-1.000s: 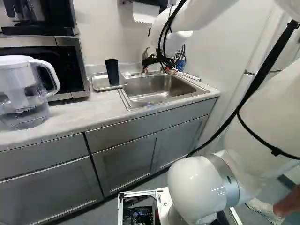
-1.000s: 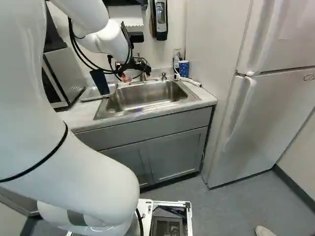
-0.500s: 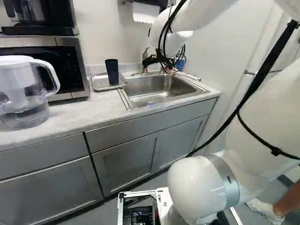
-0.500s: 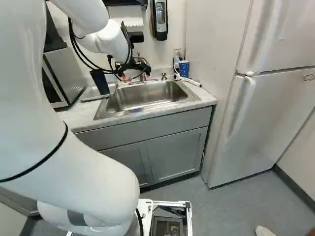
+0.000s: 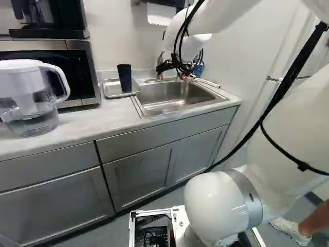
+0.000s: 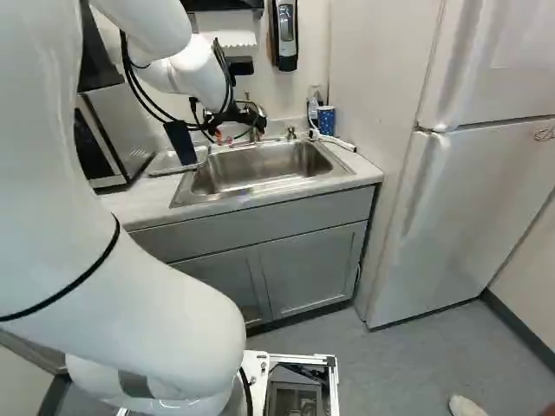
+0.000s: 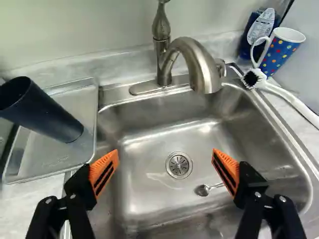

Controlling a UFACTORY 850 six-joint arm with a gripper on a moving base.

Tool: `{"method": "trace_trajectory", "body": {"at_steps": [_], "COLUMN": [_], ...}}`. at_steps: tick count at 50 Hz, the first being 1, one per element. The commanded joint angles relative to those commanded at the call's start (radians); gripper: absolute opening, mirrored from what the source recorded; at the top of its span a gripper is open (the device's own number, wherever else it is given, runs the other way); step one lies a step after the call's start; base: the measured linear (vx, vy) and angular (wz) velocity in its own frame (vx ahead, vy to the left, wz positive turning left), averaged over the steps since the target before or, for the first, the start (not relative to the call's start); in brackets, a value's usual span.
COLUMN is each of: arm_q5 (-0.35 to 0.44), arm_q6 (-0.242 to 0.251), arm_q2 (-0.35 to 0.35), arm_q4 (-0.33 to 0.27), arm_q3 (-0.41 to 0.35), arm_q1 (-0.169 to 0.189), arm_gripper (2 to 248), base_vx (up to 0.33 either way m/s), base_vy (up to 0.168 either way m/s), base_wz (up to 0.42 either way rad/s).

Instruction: Rinse the cup and place it in the tray

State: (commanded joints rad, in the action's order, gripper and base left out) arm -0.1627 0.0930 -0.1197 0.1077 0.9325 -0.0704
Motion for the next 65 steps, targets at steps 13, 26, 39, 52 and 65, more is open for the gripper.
{"method": "trace_trajectory", "body": {"at_steps": [13, 26, 39, 52, 65], "arm_q5": [0.000, 0.000, 0.000, 0.000, 0.000], "arm_q6": [0.000, 0.000, 0.000, 0.000, 0.000], "arm_q2": [0.000, 0.000, 0.000, 0.000, 0.000], "arm_q4": [0.000, 0.000, 0.000, 0.000, 0.000], "arm_q3": [0.000, 0.000, 0.000, 0.000, 0.000], "arm_q1": [0.000, 0.000, 0.000, 0.000, 0.000], "arm_gripper": [247, 247, 247, 247, 247], "base_vx": [-0.115, -0.164, -0.177, -0.169, -0.172], "base_vy": [0.037, 0.029, -0.018, -0.063, -0.062], "base_wz": [0.194, 0.157, 0.033, 0.029, 0.031]}}
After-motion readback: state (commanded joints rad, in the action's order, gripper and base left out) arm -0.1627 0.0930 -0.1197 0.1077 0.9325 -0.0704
